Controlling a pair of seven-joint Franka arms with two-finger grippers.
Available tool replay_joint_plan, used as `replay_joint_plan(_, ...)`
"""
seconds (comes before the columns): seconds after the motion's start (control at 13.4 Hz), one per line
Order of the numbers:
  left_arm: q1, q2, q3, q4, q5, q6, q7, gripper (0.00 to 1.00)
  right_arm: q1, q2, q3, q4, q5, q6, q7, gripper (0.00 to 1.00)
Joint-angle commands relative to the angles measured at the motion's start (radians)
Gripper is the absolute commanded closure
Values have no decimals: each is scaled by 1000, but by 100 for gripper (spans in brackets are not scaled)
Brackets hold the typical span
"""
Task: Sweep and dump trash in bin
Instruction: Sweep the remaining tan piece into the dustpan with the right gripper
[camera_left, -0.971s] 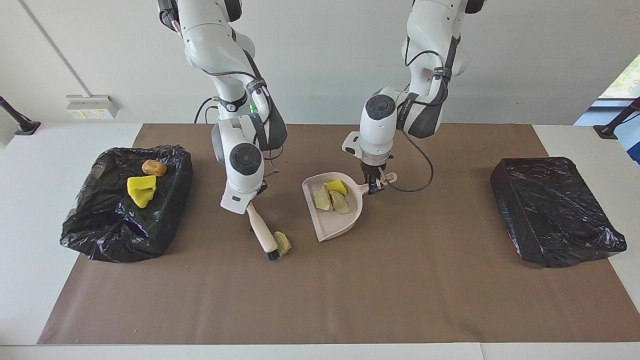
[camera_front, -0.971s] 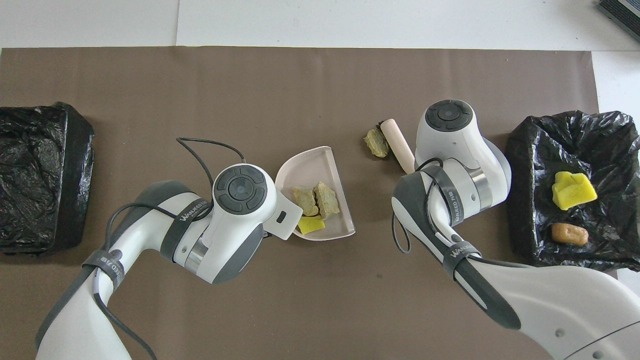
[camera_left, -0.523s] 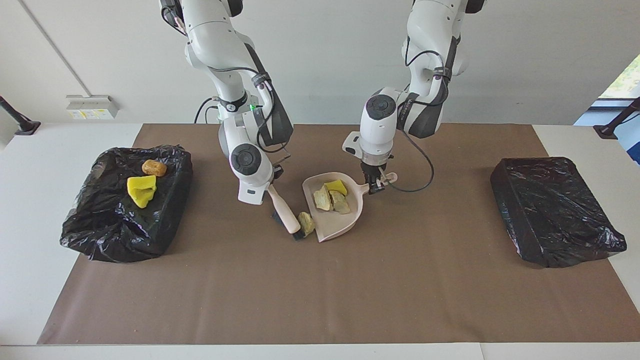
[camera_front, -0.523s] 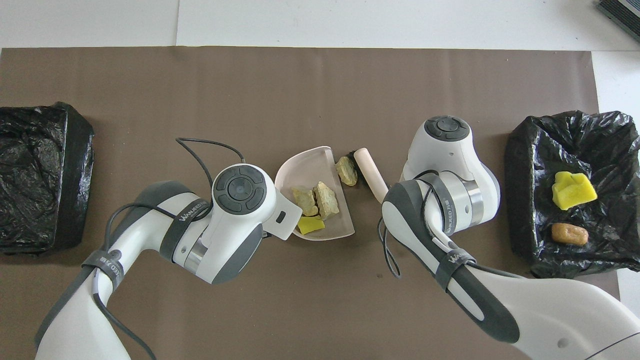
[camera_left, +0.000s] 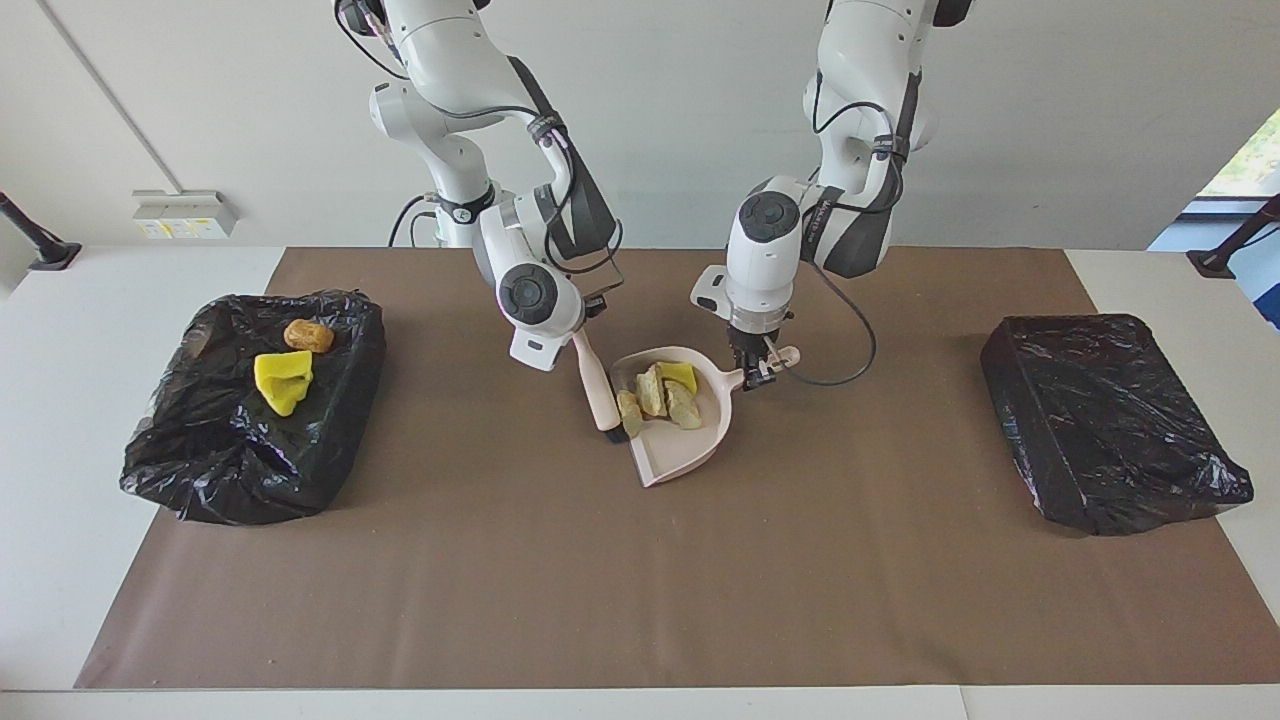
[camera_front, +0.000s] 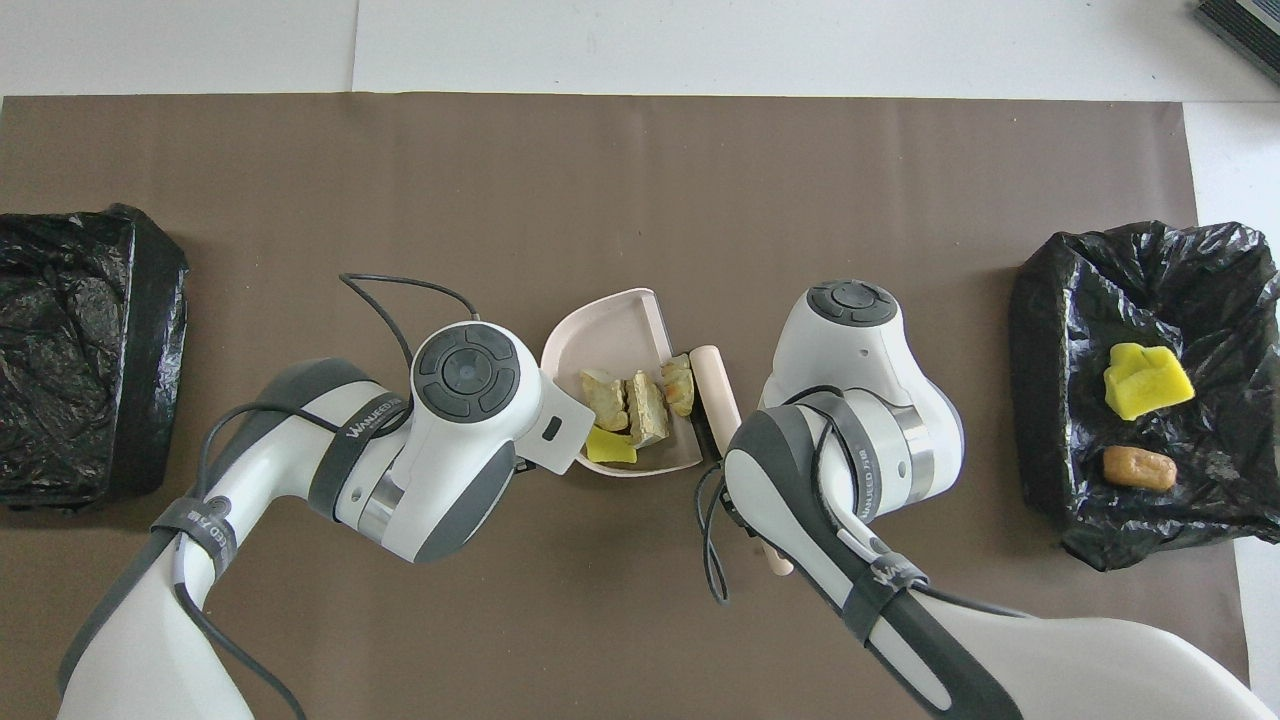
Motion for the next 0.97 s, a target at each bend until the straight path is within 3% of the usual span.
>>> replay_joint_plan(0.0,17,-25,-6,-29,15,15,0,100,-14,-21,3,35,-18,-52,62,100)
replay_joint_plan(0.15,17,-25,-6,-31,15,15,0,100,2,-24,5,33,-105,-35,73,100)
replay_joint_plan(0.45,22,-25,-6,-32,15,15,21,100,29,-29,20,2,-86,17,48,100)
replay_joint_plan(0.75,23,-25,-6,-32,14,20,64,100,48,-33,28,5,121,19,36,100)
replay_joint_plan(0.9,22,-25,-6,-32,14,20,64,100,43,-27,25,37,140,3,44,100)
